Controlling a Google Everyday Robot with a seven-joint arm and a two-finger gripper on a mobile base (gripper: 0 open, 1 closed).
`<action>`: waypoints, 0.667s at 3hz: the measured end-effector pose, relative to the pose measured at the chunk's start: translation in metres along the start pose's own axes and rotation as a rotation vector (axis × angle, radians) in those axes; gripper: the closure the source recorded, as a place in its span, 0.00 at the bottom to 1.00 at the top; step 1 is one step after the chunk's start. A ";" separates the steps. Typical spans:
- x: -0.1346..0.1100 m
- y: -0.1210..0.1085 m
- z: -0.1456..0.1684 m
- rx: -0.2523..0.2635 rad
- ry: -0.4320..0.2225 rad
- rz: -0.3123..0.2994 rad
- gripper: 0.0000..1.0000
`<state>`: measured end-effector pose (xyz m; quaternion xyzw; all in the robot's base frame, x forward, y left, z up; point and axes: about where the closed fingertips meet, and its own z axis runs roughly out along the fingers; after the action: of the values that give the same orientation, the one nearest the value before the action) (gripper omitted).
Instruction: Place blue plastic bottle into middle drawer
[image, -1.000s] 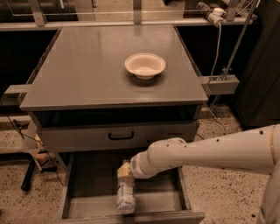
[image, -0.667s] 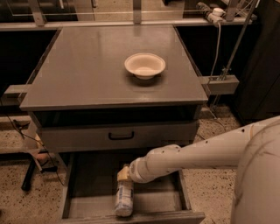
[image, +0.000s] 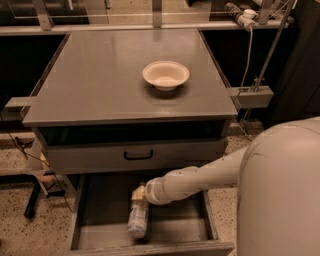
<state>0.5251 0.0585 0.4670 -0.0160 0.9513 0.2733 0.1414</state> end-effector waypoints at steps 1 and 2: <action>-0.011 -0.008 0.017 -0.005 -0.011 0.018 1.00; -0.022 -0.018 0.034 0.000 -0.023 0.032 1.00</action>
Offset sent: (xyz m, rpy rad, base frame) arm 0.0521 -0.0007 -0.0482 0.0107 -0.0082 -0.0625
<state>0.5569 0.0603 0.4360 0.0024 0.9498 0.2760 0.1477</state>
